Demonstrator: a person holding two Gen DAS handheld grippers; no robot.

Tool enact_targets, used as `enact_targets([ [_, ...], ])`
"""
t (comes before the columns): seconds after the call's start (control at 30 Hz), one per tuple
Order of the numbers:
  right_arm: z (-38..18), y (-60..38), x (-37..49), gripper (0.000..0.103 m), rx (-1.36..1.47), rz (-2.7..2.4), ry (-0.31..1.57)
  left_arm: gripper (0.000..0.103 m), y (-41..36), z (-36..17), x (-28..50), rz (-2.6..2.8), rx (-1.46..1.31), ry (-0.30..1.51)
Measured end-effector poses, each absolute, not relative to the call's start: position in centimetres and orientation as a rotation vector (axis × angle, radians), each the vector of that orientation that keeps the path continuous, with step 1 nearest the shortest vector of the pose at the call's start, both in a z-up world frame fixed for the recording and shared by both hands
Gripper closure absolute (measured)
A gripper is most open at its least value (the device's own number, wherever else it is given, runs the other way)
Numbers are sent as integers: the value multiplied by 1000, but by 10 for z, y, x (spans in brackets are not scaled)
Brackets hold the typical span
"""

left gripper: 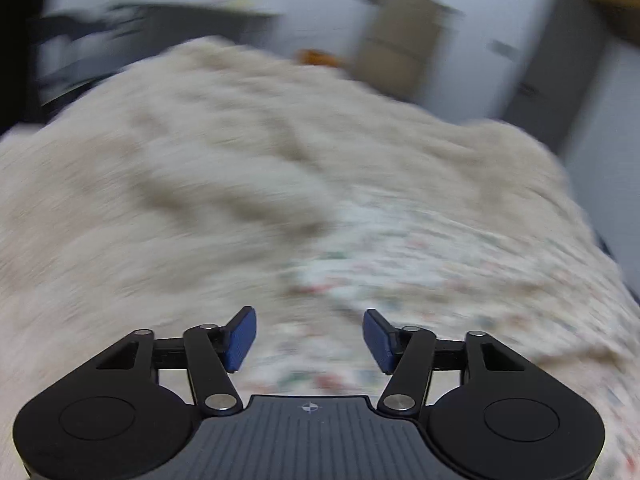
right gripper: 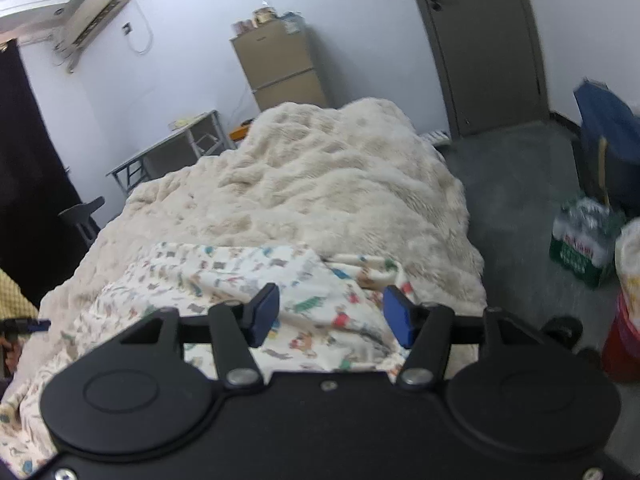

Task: Fold clothes

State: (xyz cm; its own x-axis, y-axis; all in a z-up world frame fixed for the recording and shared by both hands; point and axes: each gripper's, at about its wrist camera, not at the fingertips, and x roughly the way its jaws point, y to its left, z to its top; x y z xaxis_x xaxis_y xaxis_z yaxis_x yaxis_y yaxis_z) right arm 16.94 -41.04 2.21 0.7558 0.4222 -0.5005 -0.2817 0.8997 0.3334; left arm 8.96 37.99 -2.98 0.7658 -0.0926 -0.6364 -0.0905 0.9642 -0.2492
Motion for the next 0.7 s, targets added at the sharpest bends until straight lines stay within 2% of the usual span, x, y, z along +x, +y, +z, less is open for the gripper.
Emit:
enact_targets([
  [0.07,31,-393,164,46,197,444,601,34,338,-21,98,-179,-141,717],
  [0.27,56,-342,146,45,52,612,598,32,239,-32,117,-492,178,810],
  [0.33,65,-325,140,45,3,668,596,32,234,-45,121,-534,204,859],
  [0.5,91,-204,136,45,-251,885,648,32,237,-61,124,-586,187,924],
  [0.7,79,-54,124,48,-570,1068,731,31,249,-77,121,-643,143,980],
])
